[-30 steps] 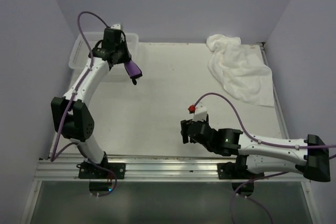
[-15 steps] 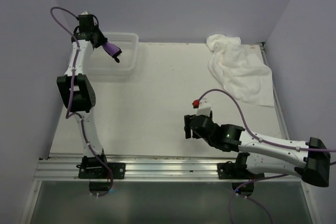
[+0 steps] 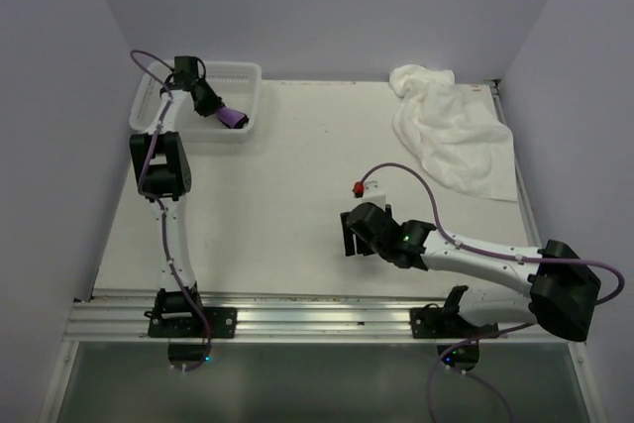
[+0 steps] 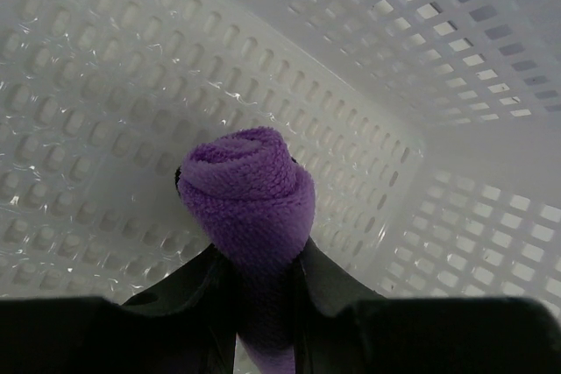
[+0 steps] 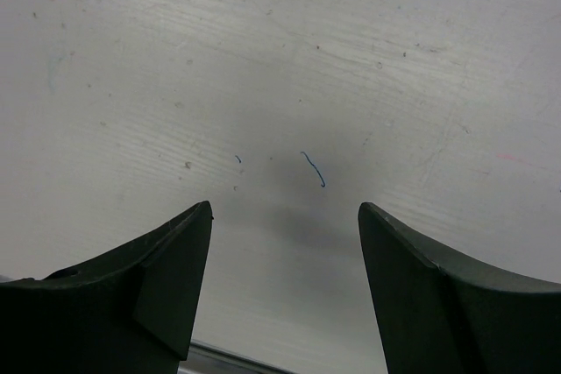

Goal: Roll the towels
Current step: Place the rolled towel into the container

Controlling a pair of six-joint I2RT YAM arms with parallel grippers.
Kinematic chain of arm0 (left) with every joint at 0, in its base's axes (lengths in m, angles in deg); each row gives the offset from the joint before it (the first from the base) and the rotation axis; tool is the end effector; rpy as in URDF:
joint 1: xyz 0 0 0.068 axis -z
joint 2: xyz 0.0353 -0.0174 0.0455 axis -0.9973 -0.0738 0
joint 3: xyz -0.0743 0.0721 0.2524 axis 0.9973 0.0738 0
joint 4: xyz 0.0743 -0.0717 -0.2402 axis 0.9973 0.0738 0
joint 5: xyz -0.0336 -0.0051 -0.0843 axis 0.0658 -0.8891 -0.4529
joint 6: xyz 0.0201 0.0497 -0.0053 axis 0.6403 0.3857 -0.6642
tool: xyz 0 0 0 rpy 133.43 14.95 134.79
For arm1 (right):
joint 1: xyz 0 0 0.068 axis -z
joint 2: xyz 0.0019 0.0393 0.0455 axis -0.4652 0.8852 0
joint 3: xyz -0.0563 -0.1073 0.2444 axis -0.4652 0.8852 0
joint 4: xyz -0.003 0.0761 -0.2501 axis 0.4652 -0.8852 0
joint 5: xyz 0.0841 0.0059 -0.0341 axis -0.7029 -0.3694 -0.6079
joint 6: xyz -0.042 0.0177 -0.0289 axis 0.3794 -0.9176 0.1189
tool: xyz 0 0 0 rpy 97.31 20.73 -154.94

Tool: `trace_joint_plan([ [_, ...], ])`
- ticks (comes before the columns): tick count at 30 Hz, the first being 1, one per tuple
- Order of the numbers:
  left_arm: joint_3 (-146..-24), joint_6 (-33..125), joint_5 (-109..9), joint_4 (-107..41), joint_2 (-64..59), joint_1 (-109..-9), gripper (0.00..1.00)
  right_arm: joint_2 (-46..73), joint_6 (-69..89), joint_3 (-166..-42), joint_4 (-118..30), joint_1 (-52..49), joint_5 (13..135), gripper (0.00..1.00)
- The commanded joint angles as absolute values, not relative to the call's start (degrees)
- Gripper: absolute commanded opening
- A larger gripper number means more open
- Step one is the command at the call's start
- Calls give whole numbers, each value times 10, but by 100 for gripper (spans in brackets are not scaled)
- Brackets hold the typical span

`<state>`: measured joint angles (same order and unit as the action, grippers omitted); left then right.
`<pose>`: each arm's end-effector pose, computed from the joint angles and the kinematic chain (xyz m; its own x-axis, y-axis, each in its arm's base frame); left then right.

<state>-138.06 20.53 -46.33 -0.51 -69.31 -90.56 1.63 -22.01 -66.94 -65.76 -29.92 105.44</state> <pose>0.5525 0.0436 0.1789 -0.5703 -0.6492 -0.5034 -0.4674 0.7603 -0.4510 0.1366 0.1884 0.2009 -0.7346 -0.0886 -0.6727 -0.2300 0.9653 0.1241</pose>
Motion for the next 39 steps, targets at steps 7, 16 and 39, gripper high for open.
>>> trace_joint_plan([
  [7, -1384, 200, -470, -53, -708, -906, 38, 49, -205, -708, -619, -284, 1021, 72],
  [16, -1360, 212, -462, -68, -705, -903, 61, 44, -204, -703, -618, -272, 1021, 72],
  [39, -1382, 251, -447, -60, -643, -903, 100, 58, -200, -720, -601, -255, 1003, 81],
])
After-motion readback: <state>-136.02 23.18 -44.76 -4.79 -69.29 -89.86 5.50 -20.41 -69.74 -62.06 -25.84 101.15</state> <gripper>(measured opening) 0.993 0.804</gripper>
